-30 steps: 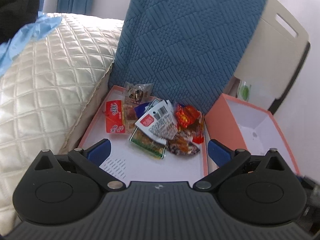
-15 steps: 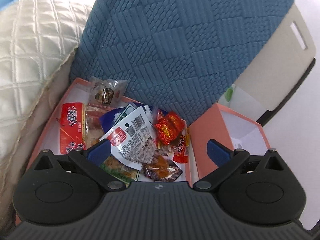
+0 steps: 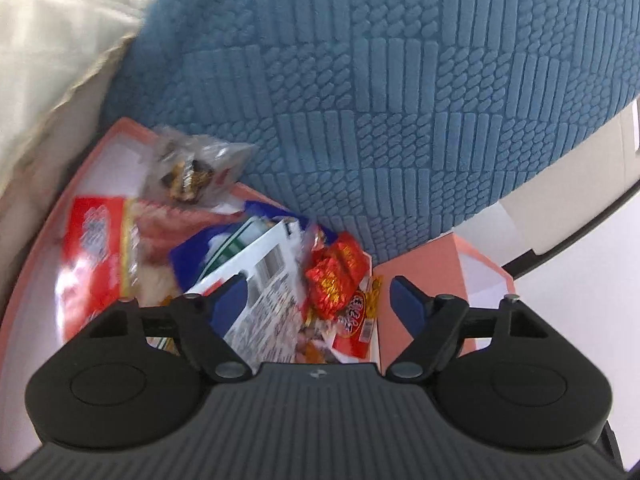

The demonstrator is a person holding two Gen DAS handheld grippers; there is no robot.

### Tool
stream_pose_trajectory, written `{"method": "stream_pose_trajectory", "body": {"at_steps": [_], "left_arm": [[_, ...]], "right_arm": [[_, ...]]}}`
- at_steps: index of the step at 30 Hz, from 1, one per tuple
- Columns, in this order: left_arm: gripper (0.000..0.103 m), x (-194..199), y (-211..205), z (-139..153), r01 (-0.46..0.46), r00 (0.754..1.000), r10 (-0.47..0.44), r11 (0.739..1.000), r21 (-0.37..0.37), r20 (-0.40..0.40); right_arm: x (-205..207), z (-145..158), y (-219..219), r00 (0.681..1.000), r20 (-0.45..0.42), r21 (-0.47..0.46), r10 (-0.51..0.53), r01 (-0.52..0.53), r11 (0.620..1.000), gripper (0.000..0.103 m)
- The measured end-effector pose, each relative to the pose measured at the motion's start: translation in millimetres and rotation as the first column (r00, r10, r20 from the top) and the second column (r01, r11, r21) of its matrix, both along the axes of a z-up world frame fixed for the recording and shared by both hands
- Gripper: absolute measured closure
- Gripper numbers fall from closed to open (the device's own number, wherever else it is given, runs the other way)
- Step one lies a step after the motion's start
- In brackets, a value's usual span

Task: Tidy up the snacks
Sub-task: 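Grasp the red tea packet with left gripper while right grasps shrimp packet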

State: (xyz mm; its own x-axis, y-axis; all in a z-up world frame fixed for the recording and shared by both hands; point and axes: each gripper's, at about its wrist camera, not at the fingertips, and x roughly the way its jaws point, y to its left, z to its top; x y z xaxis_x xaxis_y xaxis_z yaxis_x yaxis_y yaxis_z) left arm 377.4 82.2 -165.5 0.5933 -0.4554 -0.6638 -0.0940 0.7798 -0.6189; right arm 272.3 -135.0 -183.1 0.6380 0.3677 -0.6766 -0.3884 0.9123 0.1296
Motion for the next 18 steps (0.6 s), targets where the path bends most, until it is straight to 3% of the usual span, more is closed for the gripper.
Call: {"method": "stream_pose_trajectory", "body": {"at_steps": [4, 8, 11, 18], "left_arm": [[0.023, 28.8, -18.2, -2.3, 0.115, 0.993, -0.116, 0.992, 0.055, 0.016], [0.023, 50.9, -39.9, -2.1, 0.219, 0.972, -0.228, 0.965, 0.146, 0.052], [0.024, 65.1, -41.9, -10.3, 0.279, 0.957, -0.284, 0.957, 0.076, 0.066], [0.027, 83.4, -47.3, -33.3, 0.352, 0.935, -0.354, 0.934, 0.068, 0.030]], "right_arm": [[16.5, -13.6, 2.9, 0.999, -0.036, 0.010, -0.007, 0.008, 1.000, 0.033], [29.6, -25.6, 7.5, 0.997, -0.079, 0.004, -0.008, 0.008, 1.000, 0.033], [37.5, -33.6, 12.4, 0.995, -0.095, -0.026, -0.005, 0.002, 1.000, 0.032], [54.0, -48.1, 20.0, 0.991, -0.137, -0.061, 0.004, -0.012, 0.998, 0.032]]}}
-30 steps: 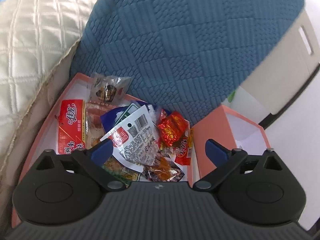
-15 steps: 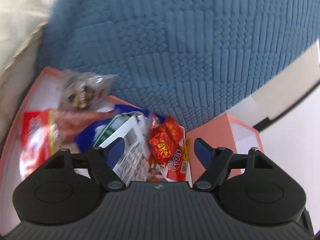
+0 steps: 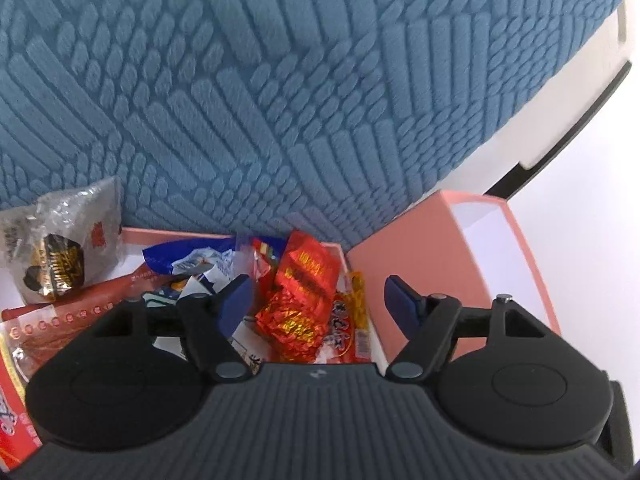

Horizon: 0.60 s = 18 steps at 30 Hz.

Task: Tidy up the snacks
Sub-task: 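Grasp the red tea packet with left gripper while right grasps shrimp packet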

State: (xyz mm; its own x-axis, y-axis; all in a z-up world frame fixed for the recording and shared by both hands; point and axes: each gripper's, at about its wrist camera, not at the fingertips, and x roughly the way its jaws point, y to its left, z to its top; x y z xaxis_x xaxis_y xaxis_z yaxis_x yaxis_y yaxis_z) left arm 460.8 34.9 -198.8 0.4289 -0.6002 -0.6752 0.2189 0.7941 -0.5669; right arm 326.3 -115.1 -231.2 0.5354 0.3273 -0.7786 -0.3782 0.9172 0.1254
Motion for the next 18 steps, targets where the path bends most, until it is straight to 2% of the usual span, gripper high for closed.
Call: {"method": "stream_pose_trajectory", "body": {"at_steps": [3, 6, 10, 18], "left_arm": [[0.031, 2.5, -4.4, -8.9, 0.025, 1.000, -0.024, 1.000, 0.009, -0.011], [0.031, 2.0, -14.6, -11.8, 0.058, 0.998, -0.059, 0.997, 0.040, 0.014], [0.031, 0.3, -26.7, -18.4, 0.107, 0.994, -0.109, 0.990, 0.089, 0.020], [0.030, -7.2, -36.3, -19.9, 0.154, 0.982, -0.171, 0.971, 0.184, 0.081]], "right_arm": [[3.8, -4.4, 3.9, 1.000, -0.005, -0.020, 0.009, -0.010, 1.000, 0.032], [5.7, -4.3, 7.4, 1.000, 0.013, -0.047, 0.025, -0.025, 0.999, 0.032], [4.2, -4.9, 17.7, 0.994, 0.074, -0.141, 0.082, -0.071, 0.987, 0.032], [14.7, -10.1, 6.9, 0.999, -0.005, -0.059, 0.045, -0.045, 0.997, 0.033]]}}
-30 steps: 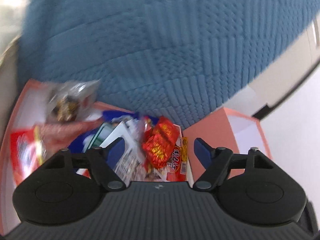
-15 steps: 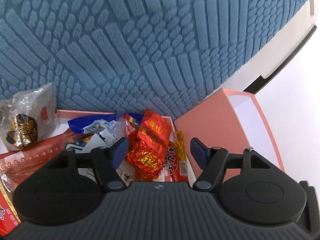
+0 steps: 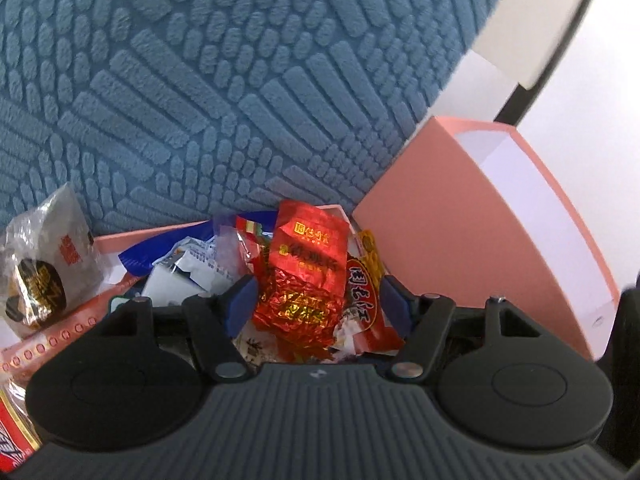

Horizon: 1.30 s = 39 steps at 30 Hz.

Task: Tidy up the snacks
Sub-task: 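Grasp the red tea packet with left gripper while right grasps shrimp packet, then lift the red tea packet with left gripper while right carries shrimp packet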

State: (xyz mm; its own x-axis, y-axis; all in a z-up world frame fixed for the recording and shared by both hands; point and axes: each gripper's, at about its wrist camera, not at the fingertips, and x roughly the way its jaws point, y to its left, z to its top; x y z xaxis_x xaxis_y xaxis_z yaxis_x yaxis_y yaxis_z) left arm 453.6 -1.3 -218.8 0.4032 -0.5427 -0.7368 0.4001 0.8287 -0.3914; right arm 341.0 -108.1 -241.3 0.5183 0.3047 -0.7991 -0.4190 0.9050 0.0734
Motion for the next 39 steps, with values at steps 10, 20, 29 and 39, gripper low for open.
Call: {"method": "stream_pose_trajectory", "body": {"at_steps": [10, 20, 29, 39], "left_arm": [[0.030, -7.7, -10.4, -7.0, 0.051, 0.999, -0.052, 0.997, 0.064, 0.014], [0.030, -13.1, -21.7, -14.2, 0.064, 0.997, -0.068, 0.992, 0.111, 0.033], [0.046, -10.1, -26.7, -24.5, 0.026, 0.999, -0.031, 0.989, 0.143, 0.034], [0.046, -19.6, -5.3, -6.4, -0.088, 0.996, 0.086, 0.994, 0.071, 0.033]], "right_arm": [[1.3, -2.7, -10.6, 0.997, -0.065, 0.041, 0.030, -0.027, 0.999, 0.033], [-8.2, -10.7, -1.8, 0.994, -0.040, -0.027, 0.102, -0.103, 0.994, 0.052], [-24.0, -0.1, -2.3, 0.995, -0.015, -0.057, 0.094, -0.094, 0.994, 0.069], [-32.0, 6.5, -1.9, 0.997, 0.002, -0.067, 0.073, -0.073, 0.995, 0.072]]}}
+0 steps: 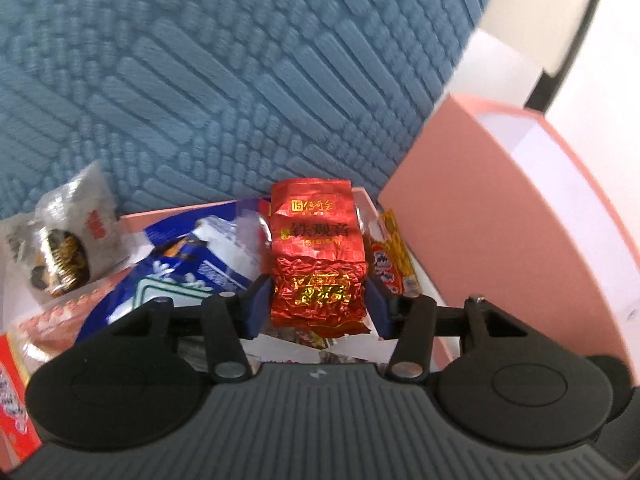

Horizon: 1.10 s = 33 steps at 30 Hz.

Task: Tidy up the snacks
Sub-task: 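Lift the red tea packet with left gripper while right carries shrimp packet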

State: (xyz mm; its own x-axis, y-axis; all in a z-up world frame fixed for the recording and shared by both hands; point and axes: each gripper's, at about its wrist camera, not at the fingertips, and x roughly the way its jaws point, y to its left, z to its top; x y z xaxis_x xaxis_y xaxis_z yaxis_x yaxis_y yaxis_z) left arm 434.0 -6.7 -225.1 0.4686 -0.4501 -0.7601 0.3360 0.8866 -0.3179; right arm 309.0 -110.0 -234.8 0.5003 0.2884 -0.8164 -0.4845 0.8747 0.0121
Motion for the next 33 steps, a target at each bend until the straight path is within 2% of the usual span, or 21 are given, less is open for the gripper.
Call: {"method": "stream_pose_trajectory", "body": {"at_steps": [3, 9, 18, 22, 28, 31, 33], "left_arm": [[0.046, -9.0, 12.6, 8.0, -0.068, 0.998, 0.067, 0.996, -0.056, -0.014], [0.047, -36.5, 36.7, 27.9, -0.188, 0.982, 0.189, 0.975, -0.122, -0.004], [0.047, -83.2, 73.8, 68.9, -0.326, 0.940, 0.338, 0.930, -0.171, 0.045], [0.047, -110.6, 93.0, 77.3, -0.384, 0.916, 0.399, 0.901, -0.201, 0.038], [0.047, -154.6, 108.2, 89.7, -0.445, 0.883, 0.465, 0.873, -0.199, 0.066], [0.047, -172.3, 106.8, 96.6, -0.457, 0.874, 0.478, 0.870, -0.187, 0.089], [0.047, -184.7, 103.4, 100.7, -0.464, 0.870, 0.484, 0.869, -0.172, 0.098]], "right_arm": [[-6.6, 7.7, -0.5, 1.000, 0.007, 0.010, -0.014, 0.014, 1.000, 0.072], [-26.8, 22.1, 0.1, 0.999, 0.007, 0.036, -0.038, 0.038, 0.999, 0.072], [-46.0, 36.7, -8.4, 0.994, -0.005, 0.080, -0.109, 0.109, 0.991, 0.072], [-51.8, 43.7, -14.5, 0.988, -0.015, 0.119, -0.153, 0.154, 0.981, 0.072], [-61.7, 49.7, -18.8, 0.980, -0.010, 0.134, -0.198, 0.198, 0.971, 0.072], [-65.1, 49.8, -27.8, 0.967, -0.054, 0.169, -0.250, 0.255, 0.952, 0.073], [-69.9, 53.4, -31.8, 0.960, -0.041, 0.170, -0.277, 0.279, 0.945, 0.073]]}}
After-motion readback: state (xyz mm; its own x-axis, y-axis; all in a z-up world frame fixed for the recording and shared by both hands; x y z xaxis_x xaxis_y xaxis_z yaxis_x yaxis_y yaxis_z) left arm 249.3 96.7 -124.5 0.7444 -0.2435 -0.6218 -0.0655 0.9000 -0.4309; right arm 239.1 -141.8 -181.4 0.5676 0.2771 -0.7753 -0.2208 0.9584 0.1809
